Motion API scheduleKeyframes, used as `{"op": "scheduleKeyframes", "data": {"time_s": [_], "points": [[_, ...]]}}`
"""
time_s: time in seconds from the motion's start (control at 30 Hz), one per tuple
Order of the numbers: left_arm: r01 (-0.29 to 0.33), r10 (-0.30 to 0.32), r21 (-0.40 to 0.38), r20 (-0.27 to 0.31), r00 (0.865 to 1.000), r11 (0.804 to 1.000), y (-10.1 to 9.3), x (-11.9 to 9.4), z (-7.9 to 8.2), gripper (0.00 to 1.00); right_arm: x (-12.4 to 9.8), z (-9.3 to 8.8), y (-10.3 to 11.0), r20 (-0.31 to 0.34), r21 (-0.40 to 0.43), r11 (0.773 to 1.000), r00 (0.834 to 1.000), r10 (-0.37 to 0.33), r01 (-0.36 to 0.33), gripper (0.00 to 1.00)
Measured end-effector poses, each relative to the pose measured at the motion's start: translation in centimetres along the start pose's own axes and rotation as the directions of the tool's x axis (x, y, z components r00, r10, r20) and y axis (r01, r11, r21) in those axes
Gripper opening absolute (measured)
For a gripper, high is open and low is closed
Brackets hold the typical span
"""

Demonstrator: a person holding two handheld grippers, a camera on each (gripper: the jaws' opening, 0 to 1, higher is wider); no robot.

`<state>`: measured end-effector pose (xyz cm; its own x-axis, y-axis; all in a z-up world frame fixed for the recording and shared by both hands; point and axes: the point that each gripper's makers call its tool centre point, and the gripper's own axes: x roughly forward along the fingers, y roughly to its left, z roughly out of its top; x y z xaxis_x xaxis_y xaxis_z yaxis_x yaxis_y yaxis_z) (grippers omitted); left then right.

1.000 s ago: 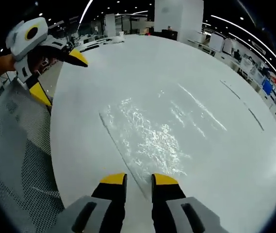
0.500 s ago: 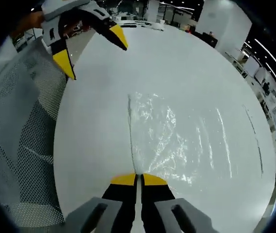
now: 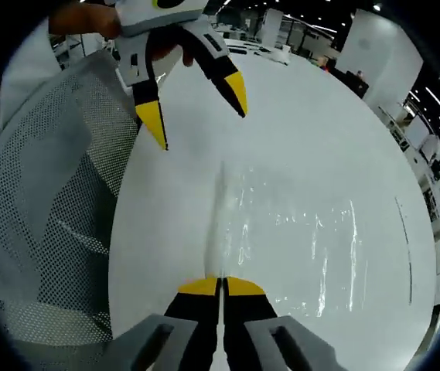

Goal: Open the resealable bag by pulling the two sides of the seal apart until the entire bag opening is separated and visibly accessible.

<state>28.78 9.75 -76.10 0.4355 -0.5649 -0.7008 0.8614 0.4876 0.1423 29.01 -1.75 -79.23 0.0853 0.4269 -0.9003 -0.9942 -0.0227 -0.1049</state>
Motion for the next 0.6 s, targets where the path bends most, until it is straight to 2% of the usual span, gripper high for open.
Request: {"op": "scheduleKeyframes", "data": {"time_s": [0.13, 0.27, 0.4, 0.5, 0.6], "points": [[0.013, -0.014, 0.042, 0.022, 1.000, 0.999, -0.2, 0.6, 0.6, 0.47, -1.0, 0.3, 0.3, 0.010, -0.031, 1.000, 1.000, -0.004, 0.005, 0.00], [0.032, -0.033, 0.103, 0.008, 0.999, 0.994, -0.5, 1.2, 0.7, 0.40, -1.5, 0.3, 0.7, -0.010, -0.096, 0.995, 1.000, 0.002, -0.003, 0.00], [0.058, -0.058, 0.124, 0.001, 0.998, 0.991, -0.7, 1.5, 0.8, 0.27, -1.8, 0.5, 0.9, -0.017, -0.103, 0.995, 1.000, 0.007, -0.009, 0.00], [0.065, -0.064, 0.166, -0.011, 0.998, 0.984, -0.7, 1.6, 0.7, 0.24, -2.1, 0.8, 0.8, -0.015, -0.102, 0.995, 1.000, 0.001, -0.003, 0.00], [0.080, -0.078, 0.163, -0.020, 0.997, 0.983, -0.8, 1.7, 0.6, 0.18, -2.2, 1.3, 0.9, -0.010, -0.112, 0.994, 1.000, -0.003, 0.002, 0.00]]}}
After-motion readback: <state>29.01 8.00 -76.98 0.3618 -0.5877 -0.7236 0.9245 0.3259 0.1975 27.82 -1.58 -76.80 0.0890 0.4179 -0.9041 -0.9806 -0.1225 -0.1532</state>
